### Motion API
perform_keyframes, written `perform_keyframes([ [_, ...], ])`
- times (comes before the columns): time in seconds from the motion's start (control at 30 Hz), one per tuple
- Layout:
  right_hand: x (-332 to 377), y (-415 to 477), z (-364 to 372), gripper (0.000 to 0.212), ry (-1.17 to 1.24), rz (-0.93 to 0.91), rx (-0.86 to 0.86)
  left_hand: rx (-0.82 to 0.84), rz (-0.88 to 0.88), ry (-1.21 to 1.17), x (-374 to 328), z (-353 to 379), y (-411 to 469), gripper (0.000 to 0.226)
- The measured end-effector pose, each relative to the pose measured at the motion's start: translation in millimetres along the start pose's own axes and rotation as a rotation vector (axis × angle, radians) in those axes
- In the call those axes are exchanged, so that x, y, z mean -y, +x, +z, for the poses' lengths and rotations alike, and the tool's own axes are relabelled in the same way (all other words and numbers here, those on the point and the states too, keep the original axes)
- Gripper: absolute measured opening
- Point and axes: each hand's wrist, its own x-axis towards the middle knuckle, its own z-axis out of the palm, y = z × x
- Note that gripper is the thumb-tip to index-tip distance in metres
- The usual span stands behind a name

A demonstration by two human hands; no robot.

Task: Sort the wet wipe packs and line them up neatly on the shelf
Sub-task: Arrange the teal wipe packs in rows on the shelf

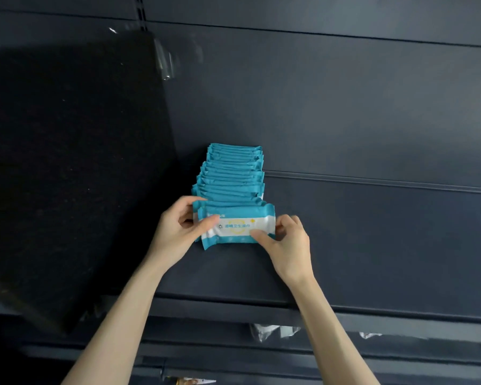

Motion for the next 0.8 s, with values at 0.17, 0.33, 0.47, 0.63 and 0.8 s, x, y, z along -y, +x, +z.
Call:
perform_keyframes([
  [0.17,8,-6,21,0.042,-0.065,0.008,-0.057,0.056,0.039,0.137,13,-11,6,0.047],
  [0.33,17,-13,32,0.06,-0.062,-0.011,-0.063,0.033,0.081,0.117,20,-18,11,0.043],
  [0.47,19,-14,36,0.063,-0.184,-0.095,-0.076,-0.025,0.117,0.19,27,-20,10,0.045],
  [0.63,18,-10,35,0.09,-0.267,-0.172,-0.073,-0.039,0.113,0.3,32,-21,11,0.074],
  [0.8,16,-6,34,0.08,-0.32,-0.194,0.059,0.099,0.163,0.297,31,-17,14,0.062],
])
